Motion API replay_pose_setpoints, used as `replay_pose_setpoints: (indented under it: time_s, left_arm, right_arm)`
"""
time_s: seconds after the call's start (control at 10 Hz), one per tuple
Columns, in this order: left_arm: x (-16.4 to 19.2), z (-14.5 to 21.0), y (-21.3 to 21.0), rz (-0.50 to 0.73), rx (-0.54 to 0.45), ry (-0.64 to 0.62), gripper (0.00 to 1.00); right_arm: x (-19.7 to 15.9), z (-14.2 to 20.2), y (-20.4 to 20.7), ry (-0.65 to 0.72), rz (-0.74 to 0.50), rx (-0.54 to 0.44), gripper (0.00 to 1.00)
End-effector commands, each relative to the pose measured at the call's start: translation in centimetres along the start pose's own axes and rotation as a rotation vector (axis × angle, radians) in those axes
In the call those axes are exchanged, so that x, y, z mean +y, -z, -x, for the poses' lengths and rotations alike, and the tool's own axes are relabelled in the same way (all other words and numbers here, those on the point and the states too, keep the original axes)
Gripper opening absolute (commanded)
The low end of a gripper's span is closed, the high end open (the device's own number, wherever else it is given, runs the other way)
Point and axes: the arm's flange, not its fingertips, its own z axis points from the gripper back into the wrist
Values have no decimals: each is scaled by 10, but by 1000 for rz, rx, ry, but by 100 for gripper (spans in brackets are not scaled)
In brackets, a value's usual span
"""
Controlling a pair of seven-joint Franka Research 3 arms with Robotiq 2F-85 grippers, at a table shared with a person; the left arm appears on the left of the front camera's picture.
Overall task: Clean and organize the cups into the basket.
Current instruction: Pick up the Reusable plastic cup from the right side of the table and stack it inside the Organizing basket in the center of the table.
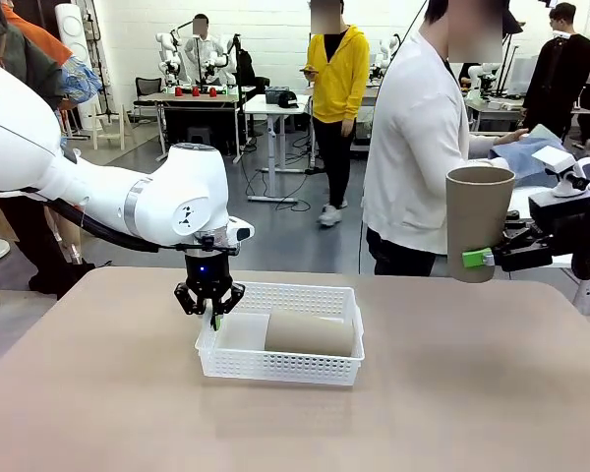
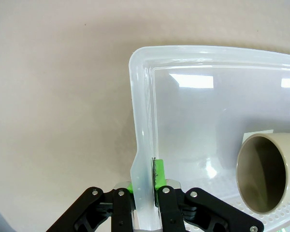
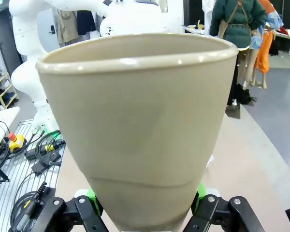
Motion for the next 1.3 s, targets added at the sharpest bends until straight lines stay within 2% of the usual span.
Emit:
replay_pose_setpoints:
  time_s: [0.0, 0.1, 0.2, 0.3, 0.4, 0.6, 0.8, 1.0, 1.2]
  left_arm:
    - [-1, 0, -2, 1, -4, 0, 0]
    - [-1, 0, -2, 1, -4, 0, 0]
    - [-1, 0, -2, 1, -4, 0, 0]
    - [-1, 0, -2, 1, -4, 0, 0]
    - [-1, 0, -2, 1, -4, 0, 0]
    - [-1, 0, -2, 1, -4, 0, 0]
    - [-1, 0, -2, 1, -4, 0, 0]
    - [-1, 0, -2, 1, -4, 0, 0]
    - [-1, 0, -2, 1, -4, 0, 0]
  right_arm:
    - [-1, 1, -1, -12, -8, -6, 60]
    - [-1, 1, -1, -12, -8, -6, 60]
    - [0, 1, 0, 1, 0, 0, 79]
    - [-3, -22, 22, -31, 15, 151, 79]
    - [-12, -46, 54, -4, 25, 288, 79]
    - [-25, -75, 106, 34, 34, 483, 79]
    - [-39, -86, 159, 54, 58, 651, 79]
    - [-50, -85, 200, 62, 93, 779, 79]
    - [-57, -84, 226, 62, 69, 813, 79]
